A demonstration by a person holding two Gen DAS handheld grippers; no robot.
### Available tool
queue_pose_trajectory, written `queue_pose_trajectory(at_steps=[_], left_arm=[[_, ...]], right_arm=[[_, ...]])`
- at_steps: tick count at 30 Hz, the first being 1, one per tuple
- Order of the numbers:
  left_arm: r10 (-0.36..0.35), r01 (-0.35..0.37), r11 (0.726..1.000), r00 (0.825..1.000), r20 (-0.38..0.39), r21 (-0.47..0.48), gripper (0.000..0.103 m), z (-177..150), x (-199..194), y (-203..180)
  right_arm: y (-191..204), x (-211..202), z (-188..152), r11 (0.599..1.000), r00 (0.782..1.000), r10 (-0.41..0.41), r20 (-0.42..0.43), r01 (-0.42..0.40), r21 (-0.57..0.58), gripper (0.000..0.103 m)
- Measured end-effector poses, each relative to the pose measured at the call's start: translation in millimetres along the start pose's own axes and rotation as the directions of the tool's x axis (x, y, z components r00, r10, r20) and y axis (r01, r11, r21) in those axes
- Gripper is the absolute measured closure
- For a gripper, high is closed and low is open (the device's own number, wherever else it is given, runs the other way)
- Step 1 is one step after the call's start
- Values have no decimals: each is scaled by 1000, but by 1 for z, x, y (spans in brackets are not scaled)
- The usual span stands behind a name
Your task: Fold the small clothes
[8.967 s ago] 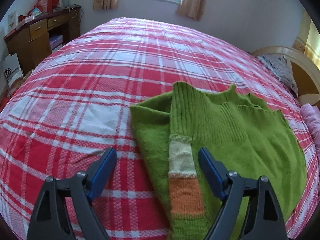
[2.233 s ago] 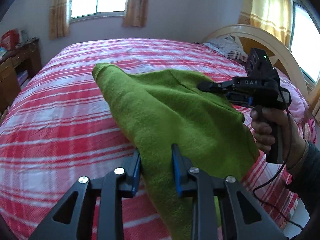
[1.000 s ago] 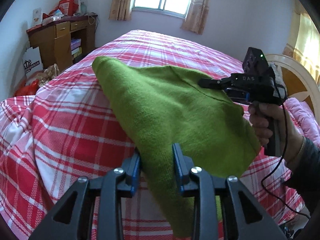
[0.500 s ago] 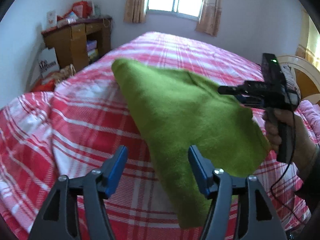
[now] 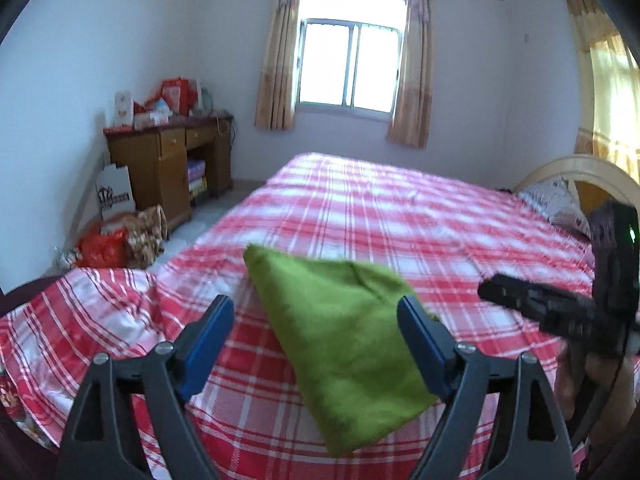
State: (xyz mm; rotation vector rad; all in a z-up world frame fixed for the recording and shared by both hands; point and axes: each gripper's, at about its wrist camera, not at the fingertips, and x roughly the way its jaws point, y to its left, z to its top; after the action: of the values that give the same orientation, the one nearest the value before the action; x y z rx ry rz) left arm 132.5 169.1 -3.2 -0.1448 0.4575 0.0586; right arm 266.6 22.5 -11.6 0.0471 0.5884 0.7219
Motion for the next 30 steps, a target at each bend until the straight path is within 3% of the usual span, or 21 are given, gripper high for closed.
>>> queue_pose_trajectory(at_steps=[3,11,30], left_arm=[[7,-7,1000,999,46,4,8,6,-10,1],[14,-14,1000,997,75,-2,4,9,-12,3],[18,-18,1000,997,75,-8,1,5,-14,3]], right_arm=[[18,-18,0,998,999,-31,45,34,-56,45],[38,-47,0,989,990,-79,115,92,-115,38],[45,-58,-1,987,990,-62,125,79,-138,37]])
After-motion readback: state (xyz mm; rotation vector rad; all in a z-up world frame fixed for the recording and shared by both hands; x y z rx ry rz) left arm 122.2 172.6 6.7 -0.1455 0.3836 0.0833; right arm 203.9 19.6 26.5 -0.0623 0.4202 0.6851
